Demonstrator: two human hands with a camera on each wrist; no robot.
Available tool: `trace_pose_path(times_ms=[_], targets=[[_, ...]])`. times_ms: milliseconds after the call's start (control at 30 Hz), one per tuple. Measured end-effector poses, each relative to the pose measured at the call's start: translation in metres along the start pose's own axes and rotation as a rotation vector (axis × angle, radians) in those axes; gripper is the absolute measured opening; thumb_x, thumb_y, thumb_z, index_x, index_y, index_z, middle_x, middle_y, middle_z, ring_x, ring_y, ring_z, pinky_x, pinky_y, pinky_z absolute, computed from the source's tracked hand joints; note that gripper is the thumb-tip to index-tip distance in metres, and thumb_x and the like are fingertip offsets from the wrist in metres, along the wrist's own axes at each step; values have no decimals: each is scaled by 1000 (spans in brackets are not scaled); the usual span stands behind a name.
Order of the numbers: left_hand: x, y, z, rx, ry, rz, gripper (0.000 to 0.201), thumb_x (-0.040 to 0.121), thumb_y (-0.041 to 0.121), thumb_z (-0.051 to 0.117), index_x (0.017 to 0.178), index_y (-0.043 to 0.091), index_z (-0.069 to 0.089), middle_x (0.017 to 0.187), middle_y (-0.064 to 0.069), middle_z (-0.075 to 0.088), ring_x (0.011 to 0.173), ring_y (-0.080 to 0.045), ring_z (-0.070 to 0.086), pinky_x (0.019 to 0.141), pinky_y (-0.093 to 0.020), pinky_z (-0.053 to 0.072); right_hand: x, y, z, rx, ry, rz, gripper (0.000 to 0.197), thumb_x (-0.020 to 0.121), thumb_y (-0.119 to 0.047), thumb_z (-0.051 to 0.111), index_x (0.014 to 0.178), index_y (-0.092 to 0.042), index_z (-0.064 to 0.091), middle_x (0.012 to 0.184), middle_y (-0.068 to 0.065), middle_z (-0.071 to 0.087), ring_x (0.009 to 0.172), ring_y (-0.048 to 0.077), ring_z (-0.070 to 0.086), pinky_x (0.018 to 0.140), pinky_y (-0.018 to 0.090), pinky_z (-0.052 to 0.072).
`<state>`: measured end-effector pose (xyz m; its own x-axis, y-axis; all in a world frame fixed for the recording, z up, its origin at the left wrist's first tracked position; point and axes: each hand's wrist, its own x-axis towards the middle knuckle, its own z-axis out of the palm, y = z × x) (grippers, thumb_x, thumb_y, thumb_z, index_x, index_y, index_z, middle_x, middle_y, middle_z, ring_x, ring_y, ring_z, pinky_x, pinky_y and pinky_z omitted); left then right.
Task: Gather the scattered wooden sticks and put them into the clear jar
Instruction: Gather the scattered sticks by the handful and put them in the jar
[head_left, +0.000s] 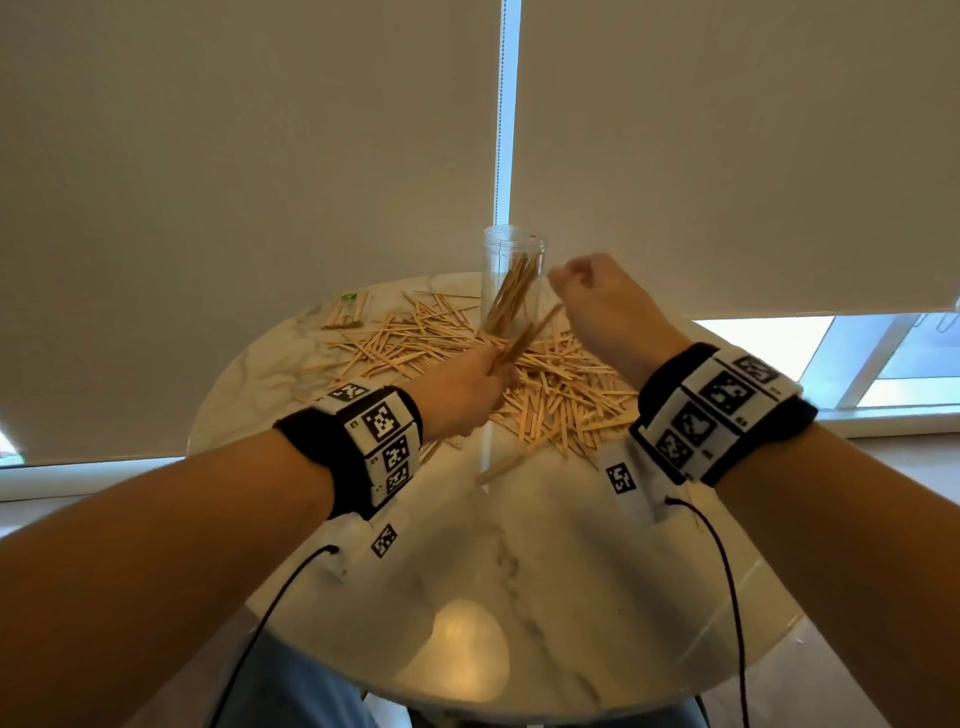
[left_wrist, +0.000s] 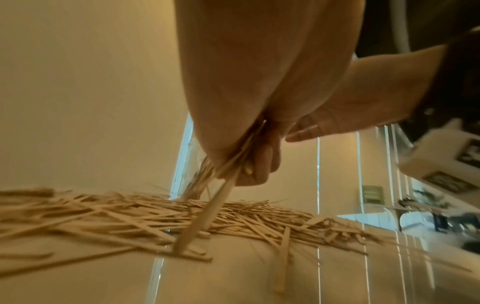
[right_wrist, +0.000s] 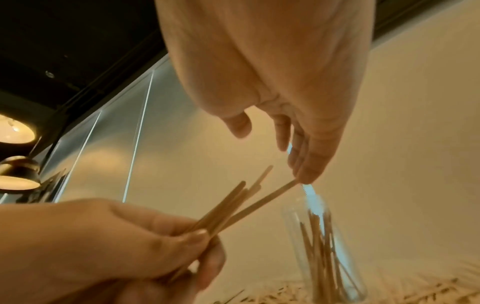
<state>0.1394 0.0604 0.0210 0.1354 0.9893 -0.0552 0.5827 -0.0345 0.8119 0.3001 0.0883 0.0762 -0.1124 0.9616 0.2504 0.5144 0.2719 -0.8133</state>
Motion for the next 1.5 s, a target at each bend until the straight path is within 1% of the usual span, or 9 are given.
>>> trace_pose_path(times_ms=[167, 333, 467, 600, 867, 1000, 1133, 1300, 1500], targets=[[3, 12, 17, 47, -129, 34, 27, 107, 29, 38, 92, 16, 55, 69, 0, 46, 54, -13, 38, 51, -27, 37, 0, 8, 8, -170, -441, -4, 44, 105, -40, 39, 96, -10, 70, 87, 10, 73, 78, 23, 67, 84, 44, 54], [13, 9, 22, 39, -109, 49, 28, 107, 37, 39, 93, 18, 54, 70, 1, 46, 52, -12, 39, 49, -28, 38, 12, 26, -3, -342, -139, -41, 43, 103, -50, 39, 104, -15, 64, 91, -1, 65, 83, 17, 61, 75, 35, 48], [16, 9, 20, 141, -112, 109, 28, 107, 34, 39, 88, 19, 54, 70, 3, 48, 53, -10, 41, 53, -26, 39, 16, 32, -1, -234, -198, -41, 40, 105, -35, 43, 90, -13, 74, 82, 3, 73, 68, 15, 63, 69, 34, 52], [22, 9, 15, 156, -73, 112, 30, 108, 34, 38, 86, 22, 54, 68, 5, 49, 53, -10, 41, 54, -26, 37, 21, 24, 6, -168, -79, -120, 27, 103, -28, 45, 110, -18, 69, 87, -7, 66, 79, 18, 66, 76, 35, 57], [31, -2, -5, -43, 11, 69, 29, 107, 37, 37, 98, 17, 57, 72, 3, 48, 53, -9, 42, 53, -27, 41, 35, 20, 20, 115, -206, 117, 33, 105, -33, 40, 98, -15, 67, 107, 15, 70, 94, 35, 70, 86, 49, 59], [45, -14, -21, -307, 241, 16, 34, 106, 41, 42, 118, 11, 53, 76, 1, 46, 59, -12, 44, 60, -32, 43, 62, 40, 34, -627, -263, 137, 54, 100, -58, 40, 102, -9, 64, 98, 8, 65, 90, 23, 64, 60, 28, 45], [62, -26, -28, -610, 373, -73, 33, 106, 38, 40, 125, 11, 45, 77, 0, 45, 56, -11, 43, 55, -31, 44, 83, 52, 69, -1021, -460, 151, 63, 85, -75, 51, 92, -13, 55, 92, 5, 59, 96, 24, 62, 79, 33, 51], [69, -42, -28, -617, 373, -79, 23, 106, 39, 40, 111, 17, 46, 75, -1, 45, 54, -11, 42, 52, -30, 42, 103, 65, 92, -1087, -415, 31, 21, 98, -25, 55, 91, -10, 67, 79, 4, 60, 76, 23, 61, 72, 33, 55], [76, -51, -25, -568, 360, -117, 33, 107, 39, 39, 128, 14, 43, 72, -1, 43, 54, -12, 41, 51, -30, 41, 102, 65, 86, -1008, -400, 58, 15, 99, -16, 50, 92, -9, 62, 89, 7, 59, 79, 23, 57, 71, 30, 50]])
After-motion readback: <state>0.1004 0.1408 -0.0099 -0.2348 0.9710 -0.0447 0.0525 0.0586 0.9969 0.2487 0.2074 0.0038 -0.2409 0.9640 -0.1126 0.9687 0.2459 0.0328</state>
